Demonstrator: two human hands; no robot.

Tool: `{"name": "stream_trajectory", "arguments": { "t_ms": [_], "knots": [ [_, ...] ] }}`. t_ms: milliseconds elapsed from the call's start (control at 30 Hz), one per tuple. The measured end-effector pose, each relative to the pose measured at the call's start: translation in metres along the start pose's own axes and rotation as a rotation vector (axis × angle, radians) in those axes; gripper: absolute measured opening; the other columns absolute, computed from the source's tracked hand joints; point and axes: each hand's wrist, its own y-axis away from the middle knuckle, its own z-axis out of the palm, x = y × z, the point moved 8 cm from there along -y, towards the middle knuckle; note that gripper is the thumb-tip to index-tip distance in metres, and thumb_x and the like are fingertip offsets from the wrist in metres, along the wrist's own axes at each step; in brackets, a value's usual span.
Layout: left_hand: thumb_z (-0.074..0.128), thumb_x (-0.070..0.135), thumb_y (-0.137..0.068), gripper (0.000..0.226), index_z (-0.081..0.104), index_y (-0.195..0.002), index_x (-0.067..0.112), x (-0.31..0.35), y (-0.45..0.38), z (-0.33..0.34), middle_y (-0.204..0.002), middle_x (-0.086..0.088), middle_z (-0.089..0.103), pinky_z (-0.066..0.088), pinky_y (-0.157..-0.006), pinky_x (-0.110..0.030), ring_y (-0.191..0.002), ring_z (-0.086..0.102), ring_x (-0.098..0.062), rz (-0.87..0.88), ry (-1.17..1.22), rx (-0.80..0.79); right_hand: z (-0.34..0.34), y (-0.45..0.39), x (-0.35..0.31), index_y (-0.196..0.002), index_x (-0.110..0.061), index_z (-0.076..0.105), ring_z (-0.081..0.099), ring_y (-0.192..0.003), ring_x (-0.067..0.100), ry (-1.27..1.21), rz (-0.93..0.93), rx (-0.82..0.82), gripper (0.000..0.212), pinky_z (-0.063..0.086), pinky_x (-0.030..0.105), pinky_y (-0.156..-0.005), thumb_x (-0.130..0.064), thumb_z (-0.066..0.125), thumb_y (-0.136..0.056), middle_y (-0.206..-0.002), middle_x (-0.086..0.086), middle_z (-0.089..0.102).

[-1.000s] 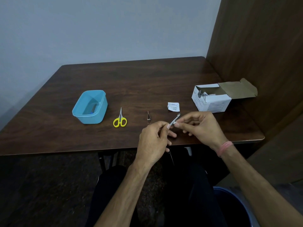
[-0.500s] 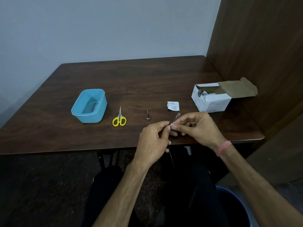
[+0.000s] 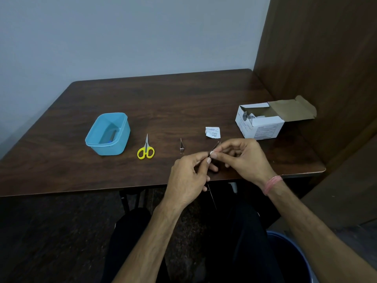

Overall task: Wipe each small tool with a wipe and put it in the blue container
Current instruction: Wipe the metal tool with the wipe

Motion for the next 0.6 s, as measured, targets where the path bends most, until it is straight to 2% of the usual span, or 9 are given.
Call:
{"name": "stream_trajectory", "arguments": {
  "t_ms": [100,167,300,400,500,600],
  "knots": [
    [0.06,0.021,-0.115,0.028,0.079,-0.13,0.034,-0.001,-0.001,0.0,-0.092,0.013,0.084,0.06,-0.052,-0.025,-0.064,0.07,-0.003,0.001,0.009,0.0,-0.01,-0.003,0.002,-0.093,-0.021,0.085,0.066,-0.061,0.012,0.008,0.026,0.118,0.008,0.052,0.02,-0.055,-0.024,0.092,-0.09,-0.084,0.0,0.082],
    [0.06,0.02,-0.115,0.028,0.079,-0.132,0.033,-0.003,-0.002,0.001,-0.091,0.013,0.084,0.06,-0.052,-0.025,-0.063,0.069,-0.002,-0.003,0.008,0.001,-0.015,-0.005,0.007,-0.093,-0.023,0.084,0.066,-0.059,0.01,0.01,0.07,0.185,0.007,0.052,0.021,-0.051,-0.025,0.091,-0.091,-0.085,0.002,0.081],
    [0.059,0.021,-0.115,0.029,0.08,-0.133,0.03,-0.004,-0.003,0.001,-0.091,0.014,0.084,0.061,-0.054,-0.027,-0.063,0.069,-0.002,-0.005,-0.008,-0.001,-0.018,-0.005,0.011,-0.094,-0.025,0.084,0.067,-0.06,0.01,0.027,0.088,0.235,0.008,0.053,0.024,-0.051,-0.028,0.091,-0.091,-0.086,0.001,0.081],
    [0.059,0.022,-0.115,0.028,0.081,-0.13,0.032,-0.003,-0.003,0.001,-0.091,0.014,0.084,0.062,-0.054,-0.027,-0.063,0.07,-0.003,-0.002,-0.012,-0.005,-0.013,-0.003,0.006,-0.092,-0.024,0.084,0.064,-0.062,0.01,0.021,0.037,0.149,0.008,0.052,0.021,-0.057,-0.025,0.092,-0.09,-0.084,-0.001,0.081],
    [0.059,0.021,-0.115,0.029,0.083,-0.126,0.034,-0.002,-0.002,0.0,-0.091,0.012,0.083,0.061,-0.054,-0.026,-0.064,0.07,-0.004,0.008,-0.021,-0.01,0.001,0.001,0.002,-0.089,-0.026,0.084,0.051,-0.058,0.01,0.1,-0.032,-0.012,0.009,0.046,0.024,-0.057,-0.027,0.093,-0.089,-0.073,-0.006,0.076],
    [0.059,0.021,-0.115,0.03,0.083,-0.125,0.035,-0.003,-0.003,0.001,-0.09,0.012,0.083,0.062,-0.054,-0.026,-0.063,0.07,-0.003,0.011,-0.026,-0.009,0.001,0.001,0.003,-0.09,-0.026,0.084,0.046,-0.057,0.008,0.098,-0.049,-0.027,0.009,0.042,0.022,-0.057,-0.029,0.093,-0.089,-0.075,-0.003,0.076]
  ]
}}
